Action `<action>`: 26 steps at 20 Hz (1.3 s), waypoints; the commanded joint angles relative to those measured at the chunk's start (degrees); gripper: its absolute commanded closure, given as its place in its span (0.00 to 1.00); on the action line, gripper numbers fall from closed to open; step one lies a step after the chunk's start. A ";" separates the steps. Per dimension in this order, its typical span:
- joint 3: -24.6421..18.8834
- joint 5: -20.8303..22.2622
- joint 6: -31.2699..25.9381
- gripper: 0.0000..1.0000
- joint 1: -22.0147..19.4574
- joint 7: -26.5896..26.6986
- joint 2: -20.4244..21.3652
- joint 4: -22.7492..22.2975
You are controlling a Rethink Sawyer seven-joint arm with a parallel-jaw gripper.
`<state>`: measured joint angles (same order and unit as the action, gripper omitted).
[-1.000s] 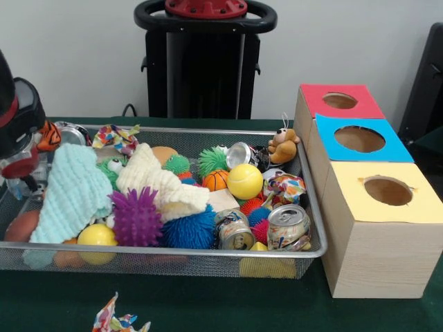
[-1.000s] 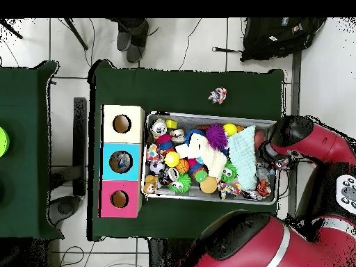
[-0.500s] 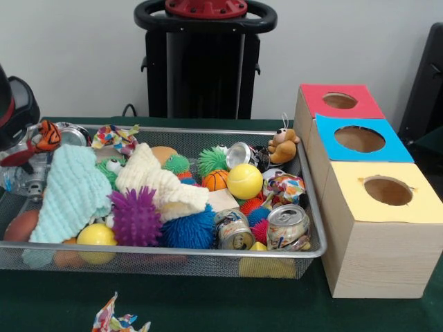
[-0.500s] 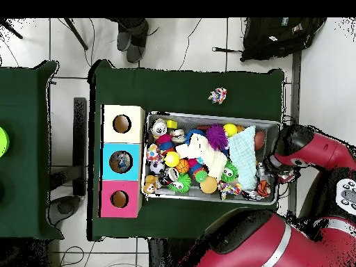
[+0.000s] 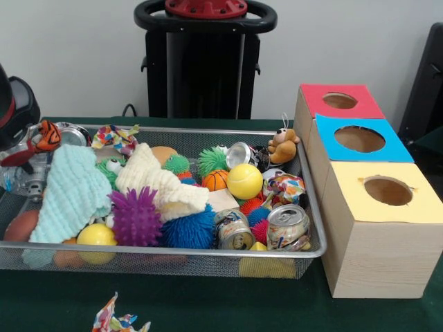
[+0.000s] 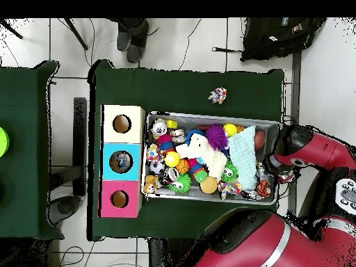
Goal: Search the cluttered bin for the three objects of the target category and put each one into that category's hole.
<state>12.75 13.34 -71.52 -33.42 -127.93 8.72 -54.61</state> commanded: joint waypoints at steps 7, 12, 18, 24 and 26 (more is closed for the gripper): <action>-0.87 3.09 1.91 0.00 -2.62 0.69 -4.97 -0.35; -1.13 3.43 4.10 0.00 -2.85 1.23 -4.61 -0.73; -2.26 3.49 4.67 0.00 -3.58 3.25 -5.64 1.58; -3.05 2.79 5.40 0.00 -3.62 3.23 -5.50 1.02; -3.04 2.74 5.65 0.00 -3.60 2.96 -5.49 0.94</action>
<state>12.75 13.34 -71.61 -33.43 -127.92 8.56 -54.32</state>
